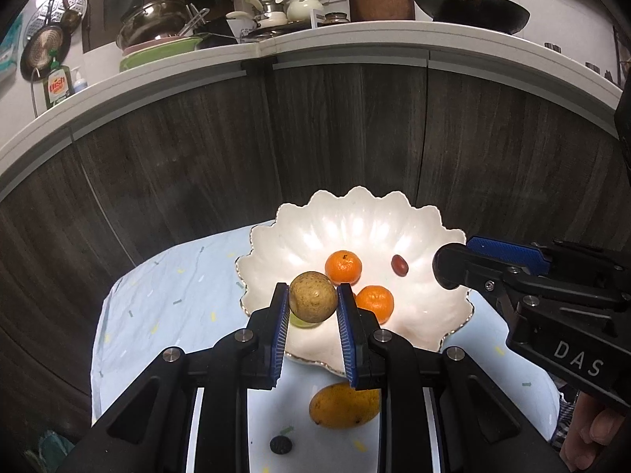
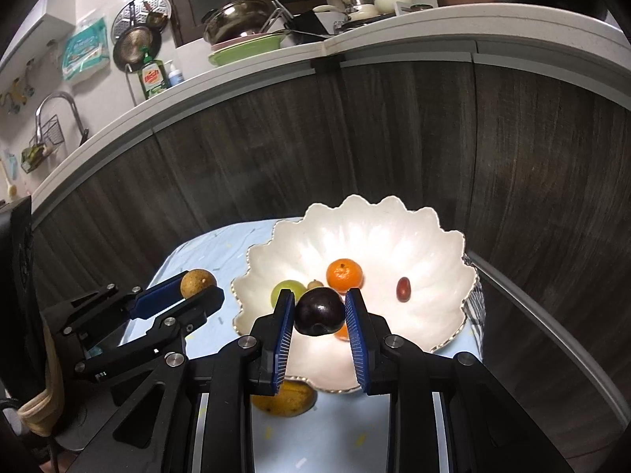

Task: Organize fruits
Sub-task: 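Lift the brown fruit and dark plum and carry both over the white bowl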

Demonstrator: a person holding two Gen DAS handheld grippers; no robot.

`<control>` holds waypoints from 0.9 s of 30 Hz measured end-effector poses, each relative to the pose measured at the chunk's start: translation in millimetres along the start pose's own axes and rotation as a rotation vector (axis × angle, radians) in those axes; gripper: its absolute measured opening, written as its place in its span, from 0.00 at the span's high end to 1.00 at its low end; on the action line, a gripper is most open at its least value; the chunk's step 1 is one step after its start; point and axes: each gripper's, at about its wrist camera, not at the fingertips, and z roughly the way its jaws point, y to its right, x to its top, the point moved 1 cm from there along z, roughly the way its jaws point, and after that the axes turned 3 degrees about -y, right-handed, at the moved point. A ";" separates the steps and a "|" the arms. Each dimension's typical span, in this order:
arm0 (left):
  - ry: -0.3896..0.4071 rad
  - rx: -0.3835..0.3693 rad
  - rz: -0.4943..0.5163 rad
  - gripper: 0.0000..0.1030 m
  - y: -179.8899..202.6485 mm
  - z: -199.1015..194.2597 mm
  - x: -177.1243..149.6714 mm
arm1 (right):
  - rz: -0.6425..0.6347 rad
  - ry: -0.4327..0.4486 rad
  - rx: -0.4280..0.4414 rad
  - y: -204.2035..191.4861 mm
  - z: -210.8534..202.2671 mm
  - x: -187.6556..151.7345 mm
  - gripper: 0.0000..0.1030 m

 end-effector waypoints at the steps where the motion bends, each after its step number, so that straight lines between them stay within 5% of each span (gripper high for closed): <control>1: -0.002 -0.001 -0.001 0.76 0.2 2.3 0.6 | 0.003 0.001 -0.003 1.5 1.3 0.4 0.73; 27: -0.042 -0.007 -0.018 0.76 3.6 55.1 12.6 | 0.067 -0.004 -0.066 38.2 34.9 2.7 0.73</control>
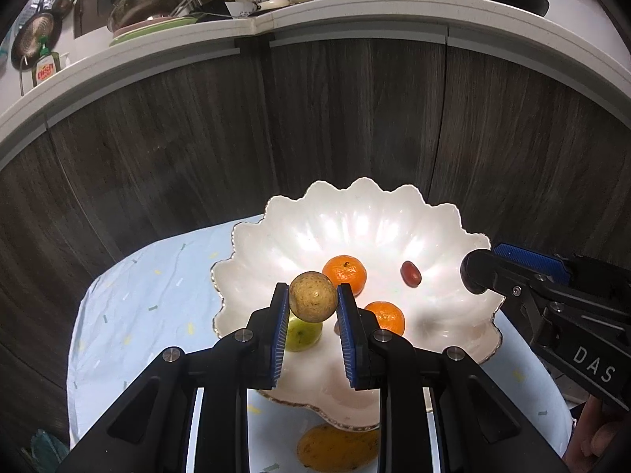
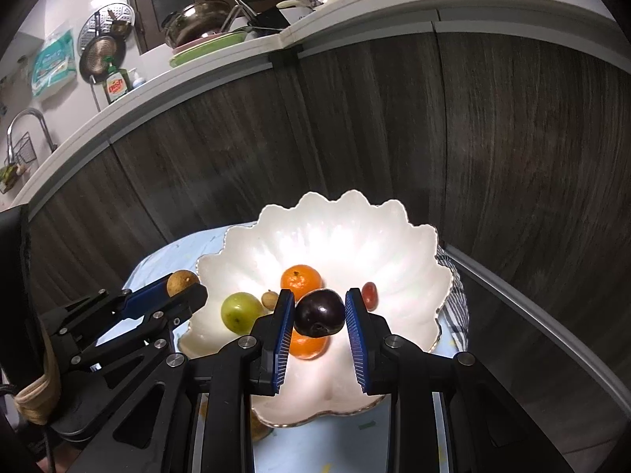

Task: Organize fruits
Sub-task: 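Lift the brown fruit and dark plum and carry both over the white bowl, then open the left tool and right tool to drop both fruits into the bowl, then withdraw both open tools from the bowl toward the mango and blueberry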

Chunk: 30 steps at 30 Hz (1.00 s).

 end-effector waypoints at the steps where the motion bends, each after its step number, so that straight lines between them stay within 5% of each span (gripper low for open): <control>1: -0.002 -0.002 0.000 0.76 0.5 1.3 0.0 | 0.002 -0.001 0.000 1.3 1.4 -0.2 0.73; 12: -0.026 -0.024 -0.002 0.75 4.7 14.9 -2.4 | 0.009 -0.032 -0.024 8.2 14.4 -4.1 0.73; 16: -0.020 -0.013 0.001 0.56 4.3 13.8 -4.0 | 0.017 -0.042 -0.042 11.6 17.8 -6.1 0.69; 20: -0.021 0.002 -0.003 0.46 3.0 13.8 -4.9 | 0.021 -0.016 -0.076 13.4 13.4 -6.1 0.34; 30: 0.003 0.041 -0.018 0.18 -2.5 2.3 -3.6 | 0.036 0.025 -0.108 15.1 2.1 -2.3 0.12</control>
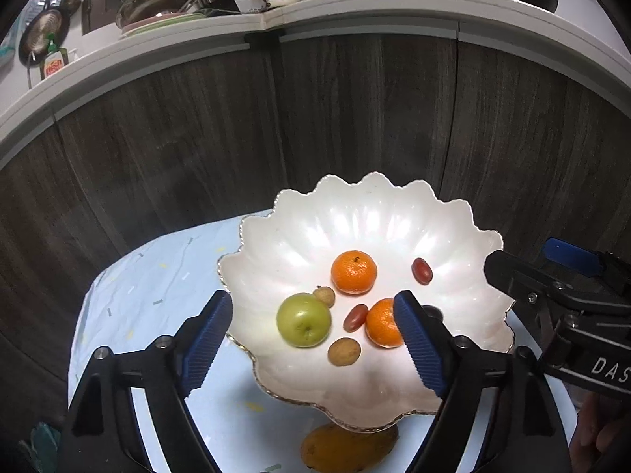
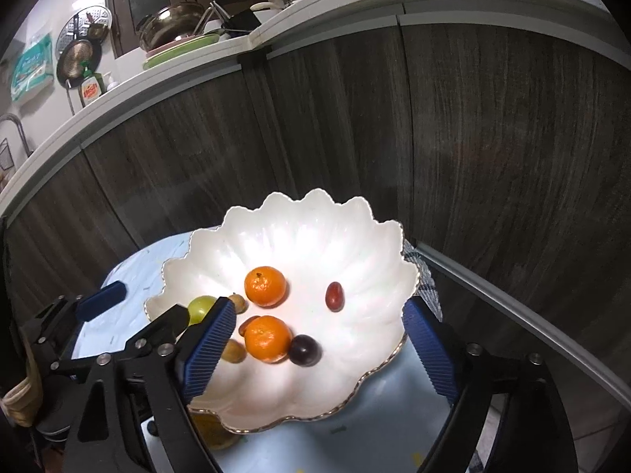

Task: Organize fruits
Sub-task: 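Withdraw both open tools from the bowl toward the mango and blueberry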

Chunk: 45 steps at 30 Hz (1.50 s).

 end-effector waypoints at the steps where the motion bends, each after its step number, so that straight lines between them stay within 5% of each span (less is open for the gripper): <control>1: 0.000 0.004 -0.001 0.16 -0.9 -1.4 0.1 | 0.003 0.005 -0.005 0.4 -1.5 0.3 0.11; 45: 0.082 0.100 -0.040 0.08 -45.7 -108.1 -31.0 | -0.047 0.090 -0.085 -57.7 -91.0 -17.7 0.03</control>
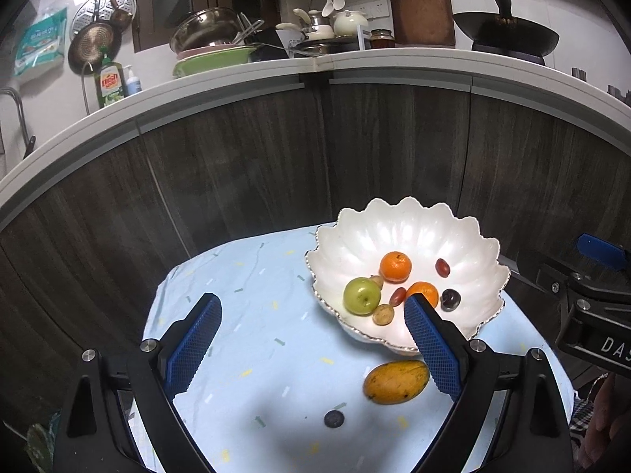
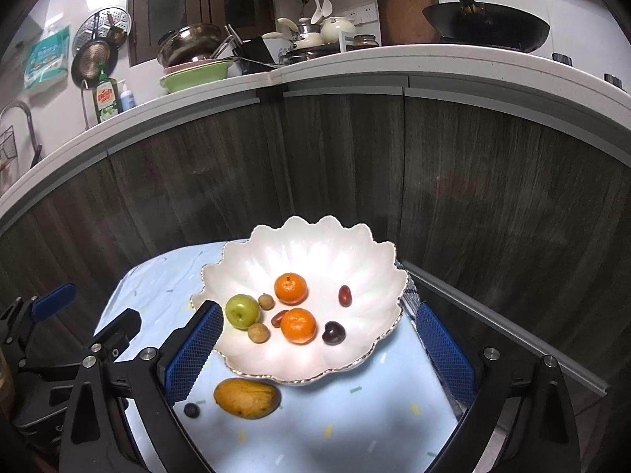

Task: Organize fruits
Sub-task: 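Withdraw both open tools from the bowl toward the mango and blueberry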

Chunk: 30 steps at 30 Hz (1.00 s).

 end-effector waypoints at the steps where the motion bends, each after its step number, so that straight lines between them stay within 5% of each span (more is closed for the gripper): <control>1: 0.000 0.002 -0.001 0.08 -1.0 -0.5 -1.0 | 0.000 0.002 -0.003 -0.8 -0.8 -0.8 0.03; 30: -0.140 -0.033 0.026 0.15 -9.2 33.0 -82.1 | -0.089 -0.093 -0.013 -29.4 22.5 -55.3 0.03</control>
